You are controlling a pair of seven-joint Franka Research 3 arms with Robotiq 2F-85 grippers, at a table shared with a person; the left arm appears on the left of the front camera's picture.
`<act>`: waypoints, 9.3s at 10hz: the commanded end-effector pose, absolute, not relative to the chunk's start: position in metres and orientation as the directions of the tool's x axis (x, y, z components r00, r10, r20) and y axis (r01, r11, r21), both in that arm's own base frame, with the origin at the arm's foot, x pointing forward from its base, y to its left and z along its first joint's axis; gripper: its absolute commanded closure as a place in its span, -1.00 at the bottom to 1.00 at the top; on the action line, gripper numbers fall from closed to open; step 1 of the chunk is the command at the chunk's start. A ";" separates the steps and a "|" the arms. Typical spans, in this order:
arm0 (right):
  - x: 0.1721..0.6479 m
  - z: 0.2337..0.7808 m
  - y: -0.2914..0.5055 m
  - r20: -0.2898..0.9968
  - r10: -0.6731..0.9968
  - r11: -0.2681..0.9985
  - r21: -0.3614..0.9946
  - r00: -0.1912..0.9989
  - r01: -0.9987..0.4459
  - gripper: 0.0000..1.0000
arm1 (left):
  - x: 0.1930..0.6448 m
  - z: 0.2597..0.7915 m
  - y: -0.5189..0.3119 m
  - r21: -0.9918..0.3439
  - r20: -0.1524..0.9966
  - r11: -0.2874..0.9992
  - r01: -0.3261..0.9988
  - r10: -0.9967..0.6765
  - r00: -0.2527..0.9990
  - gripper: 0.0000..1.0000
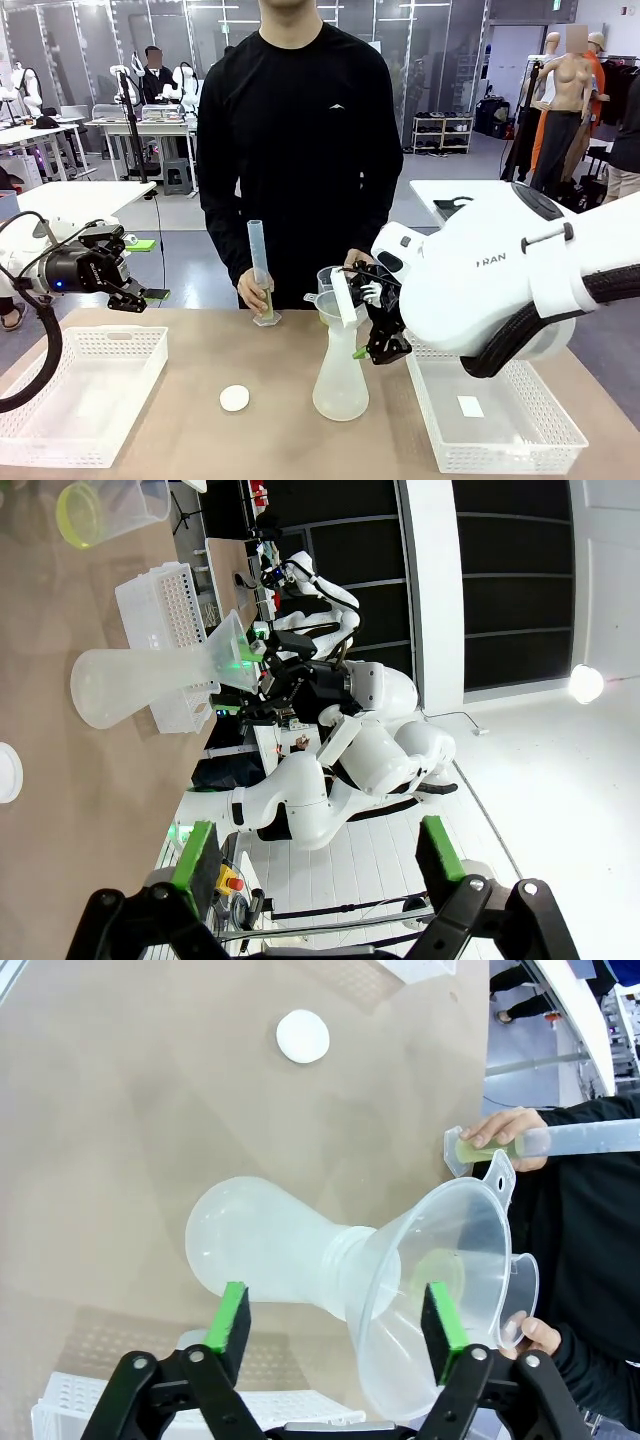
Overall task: Prepare the solutions needed for the experiment.
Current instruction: Pick up the Plastic Funnel and insert it into the Big flask, then once the solution is in the Big flask , pick up the Plastic Funnel and place it back into the right Organizing basket.
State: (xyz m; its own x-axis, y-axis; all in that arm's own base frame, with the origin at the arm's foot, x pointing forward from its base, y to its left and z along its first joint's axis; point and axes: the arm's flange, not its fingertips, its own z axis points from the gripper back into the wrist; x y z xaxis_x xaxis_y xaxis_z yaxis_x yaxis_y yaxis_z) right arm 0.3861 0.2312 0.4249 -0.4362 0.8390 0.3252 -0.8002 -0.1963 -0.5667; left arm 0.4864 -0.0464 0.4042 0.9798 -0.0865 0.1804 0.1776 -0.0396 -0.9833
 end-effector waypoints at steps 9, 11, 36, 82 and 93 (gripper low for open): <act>0.383 0.430 0.233 0.341 0.831 -0.189 -0.570 -0.439 -0.800 -0.76 | 0.485 0.406 -0.047 -0.983 0.184 -0.044 0.181 -0.090 0.979 -1.00; 0.369 0.450 0.234 0.320 0.828 -0.167 -0.643 -0.460 -0.748 -0.76 | 0.485 0.406 -0.047 -0.983 0.184 -0.044 0.181 -0.090 0.979 -1.00; 0.403 0.507 -0.019 0.783 0.256 0.549 0.365 0.566 -0.752 -0.76 | 0.485 0.406 -0.047 -0.983 0.184 -0.044 0.181 -0.090 0.979 -1.00; 0.450 0.396 -0.042 0.188 -0.128 0.026 0.982 0.974 -0.186 -0.76 | 0.485 0.406 -0.047 -0.983 0.184 -0.044 0.181 -0.090 0.979 -1.00; 0.440 0.439 -0.025 0.229 -0.110 0.174 0.962 0.967 -0.208 -0.76 | 0.485 0.406 -0.047 -0.983 0.184 -0.044 0.181 -0.090 0.979 -1.00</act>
